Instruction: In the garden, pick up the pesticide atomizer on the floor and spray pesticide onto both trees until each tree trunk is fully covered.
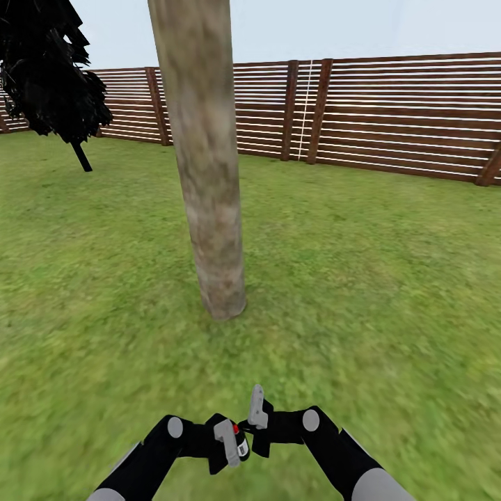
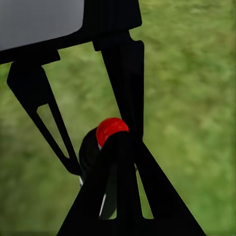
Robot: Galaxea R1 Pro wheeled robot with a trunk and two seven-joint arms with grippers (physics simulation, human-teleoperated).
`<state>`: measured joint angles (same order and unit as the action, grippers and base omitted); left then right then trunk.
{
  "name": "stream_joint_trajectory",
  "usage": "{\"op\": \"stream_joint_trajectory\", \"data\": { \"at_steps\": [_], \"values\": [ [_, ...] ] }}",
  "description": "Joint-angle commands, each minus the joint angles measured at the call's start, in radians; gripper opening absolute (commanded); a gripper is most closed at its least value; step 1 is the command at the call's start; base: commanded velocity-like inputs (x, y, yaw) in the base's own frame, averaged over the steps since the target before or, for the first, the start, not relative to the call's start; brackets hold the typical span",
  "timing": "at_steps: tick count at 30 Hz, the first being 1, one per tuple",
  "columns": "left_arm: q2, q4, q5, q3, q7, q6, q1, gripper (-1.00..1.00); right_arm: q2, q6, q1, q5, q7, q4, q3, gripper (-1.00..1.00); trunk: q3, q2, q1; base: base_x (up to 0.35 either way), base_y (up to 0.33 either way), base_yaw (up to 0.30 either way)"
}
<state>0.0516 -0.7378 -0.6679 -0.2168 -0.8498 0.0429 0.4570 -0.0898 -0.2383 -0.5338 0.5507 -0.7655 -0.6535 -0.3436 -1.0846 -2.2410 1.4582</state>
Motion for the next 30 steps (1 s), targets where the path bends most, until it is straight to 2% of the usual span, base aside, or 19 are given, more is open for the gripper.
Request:
{"op": "stream_joint_trajectory", "data": {
  "at_steps": [1,30],
  "values": [
    [0.000,0.000,0.001,0.000,0.000,0.000,0.000,-1.00,0.000,0.000,0.000,0.000,0.000,0.000,0.000,-1.00,0.000,0.000,0.000,0.000,0.000,0.000],
    [0.002,-0.003,0.005,0.001,0.000,0.005,0.002,-1.00,0.005,-0.001,0.000,0.002,0.000,0.008,0.002,-1.00,0.000,0.000,0.000,0.000,0.000,0.000]
  ]
}}
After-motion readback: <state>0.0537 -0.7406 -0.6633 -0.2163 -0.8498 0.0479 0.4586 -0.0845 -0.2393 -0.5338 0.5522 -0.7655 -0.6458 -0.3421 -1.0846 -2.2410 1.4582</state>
